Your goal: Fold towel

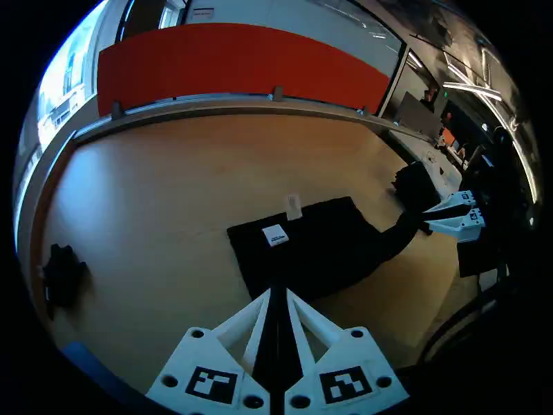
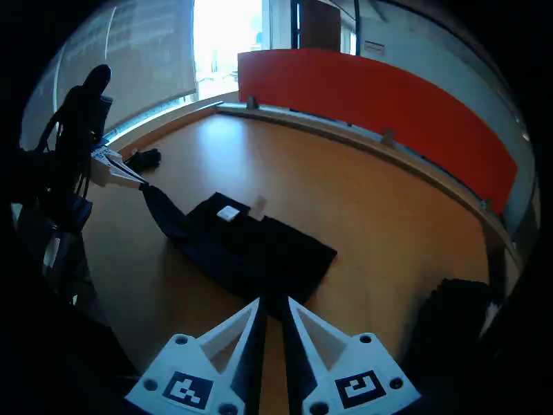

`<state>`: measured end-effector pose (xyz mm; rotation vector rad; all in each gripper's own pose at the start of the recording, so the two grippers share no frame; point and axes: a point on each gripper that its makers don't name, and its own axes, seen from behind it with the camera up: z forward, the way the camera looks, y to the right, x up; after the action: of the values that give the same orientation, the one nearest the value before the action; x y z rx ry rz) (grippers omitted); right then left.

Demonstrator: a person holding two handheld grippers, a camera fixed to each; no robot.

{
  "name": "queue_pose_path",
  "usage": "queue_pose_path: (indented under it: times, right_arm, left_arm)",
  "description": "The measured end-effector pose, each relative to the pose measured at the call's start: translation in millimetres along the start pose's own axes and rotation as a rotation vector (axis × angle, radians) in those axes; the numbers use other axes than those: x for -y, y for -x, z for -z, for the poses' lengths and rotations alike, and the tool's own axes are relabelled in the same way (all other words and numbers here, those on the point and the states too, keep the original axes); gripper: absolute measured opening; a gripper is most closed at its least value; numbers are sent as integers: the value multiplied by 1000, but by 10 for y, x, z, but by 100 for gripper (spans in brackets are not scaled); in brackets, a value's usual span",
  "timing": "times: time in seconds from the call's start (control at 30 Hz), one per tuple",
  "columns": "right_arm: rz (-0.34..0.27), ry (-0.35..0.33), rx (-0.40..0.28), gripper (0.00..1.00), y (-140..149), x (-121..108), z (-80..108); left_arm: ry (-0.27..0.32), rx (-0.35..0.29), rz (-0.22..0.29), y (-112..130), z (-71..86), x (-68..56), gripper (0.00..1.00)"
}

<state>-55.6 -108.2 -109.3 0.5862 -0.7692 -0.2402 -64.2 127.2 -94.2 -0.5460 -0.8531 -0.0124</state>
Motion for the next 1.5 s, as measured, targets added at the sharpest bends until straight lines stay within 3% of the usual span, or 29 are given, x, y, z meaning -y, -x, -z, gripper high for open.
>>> queue_pose_path:
  times: [0.7,1.17,1.5]
  right_arm:
    - [-58,29,48,14,-71,-385,-572]
    - [-91,47,83,14,80,-468,-850]
    - [-133,86,89,18,117,-557,-1079]
  left_arm:
    - [-17,-10,-25,-261,-603,262,0]
    - [-25,5,-16,-168,-880,381,0]
    - [-66,17,-6,-133,-1111,538,1]
